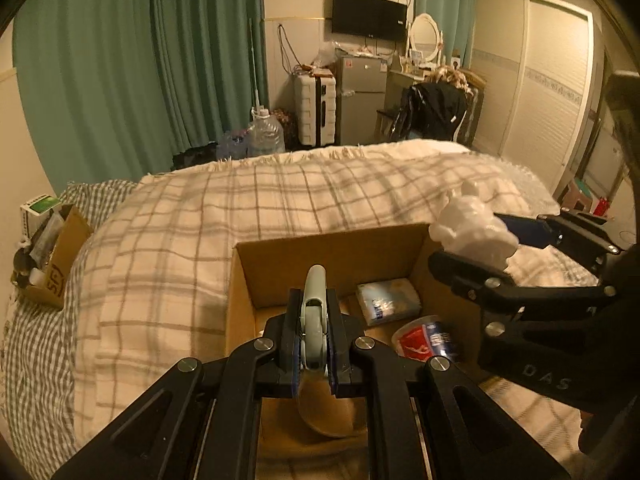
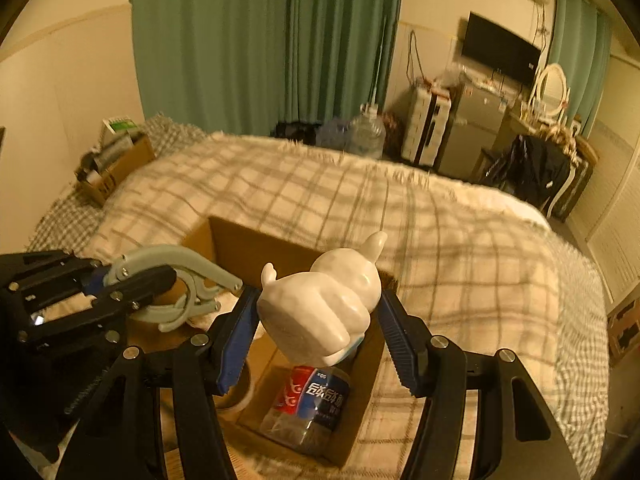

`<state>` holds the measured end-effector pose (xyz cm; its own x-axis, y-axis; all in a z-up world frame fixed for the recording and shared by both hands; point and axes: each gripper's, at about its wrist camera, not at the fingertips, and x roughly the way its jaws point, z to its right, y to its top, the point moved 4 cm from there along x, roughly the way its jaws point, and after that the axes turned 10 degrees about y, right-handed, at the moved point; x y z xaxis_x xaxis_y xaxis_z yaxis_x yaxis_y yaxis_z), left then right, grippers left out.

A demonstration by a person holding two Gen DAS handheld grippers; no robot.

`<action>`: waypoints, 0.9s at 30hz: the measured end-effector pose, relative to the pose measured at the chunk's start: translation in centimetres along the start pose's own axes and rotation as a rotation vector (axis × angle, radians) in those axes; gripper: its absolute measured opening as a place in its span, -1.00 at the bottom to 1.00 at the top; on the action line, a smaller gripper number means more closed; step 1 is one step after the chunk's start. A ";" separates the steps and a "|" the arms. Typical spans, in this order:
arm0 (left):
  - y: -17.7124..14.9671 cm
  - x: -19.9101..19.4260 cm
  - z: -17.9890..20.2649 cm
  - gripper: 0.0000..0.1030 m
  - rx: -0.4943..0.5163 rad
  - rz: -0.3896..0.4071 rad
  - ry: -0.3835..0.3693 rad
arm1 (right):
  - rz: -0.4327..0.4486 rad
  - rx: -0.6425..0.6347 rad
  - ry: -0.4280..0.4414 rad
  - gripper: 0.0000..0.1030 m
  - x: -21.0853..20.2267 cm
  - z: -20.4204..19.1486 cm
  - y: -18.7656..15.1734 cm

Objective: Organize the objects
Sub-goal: 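Carry the figurine and clip into the cardboard box and open both tools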

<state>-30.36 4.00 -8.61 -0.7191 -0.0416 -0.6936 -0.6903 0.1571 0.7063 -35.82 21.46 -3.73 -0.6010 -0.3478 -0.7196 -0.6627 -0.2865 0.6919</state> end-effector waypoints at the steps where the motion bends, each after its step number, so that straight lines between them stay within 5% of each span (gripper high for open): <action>1: -0.1 0.4 0.2 -0.82 0.006 -0.002 0.004 | -0.011 0.002 0.002 0.16 0.8 0.5 -0.4; 8: -0.7 3.0 1.0 -0.82 0.023 -0.030 0.007 | -0.062 0.011 0.032 0.16 4.5 1.5 -2.4; 15: -1.1 3.2 1.3 -0.80 0.044 -0.048 0.011 | -0.053 0.015 0.028 0.17 4.0 1.7 -2.7; 20: -1.7 2.1 1.1 -0.73 0.070 -0.070 0.016 | -0.028 0.020 -0.006 0.41 1.9 1.7 -2.8; 21: -1.8 1.8 1.0 -0.63 0.074 -0.071 0.019 | -0.023 0.021 -0.009 0.44 1.5 1.7 -2.7; 24: -2.2 0.3 0.3 0.27 0.064 -0.063 0.020 | 0.007 0.022 -0.036 0.52 -0.8 1.5 -2.5; 27: -2.5 -1.3 -0.2 0.39 0.051 -0.044 0.012 | 0.038 0.016 -0.049 0.59 -3.4 1.1 -2.6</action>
<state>-27.67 3.42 -9.46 -0.6893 -0.0609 -0.7219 -0.7165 0.2054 0.6667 -32.59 24.38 -3.16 -0.6470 -0.3139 -0.6949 -0.6456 -0.2594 0.7182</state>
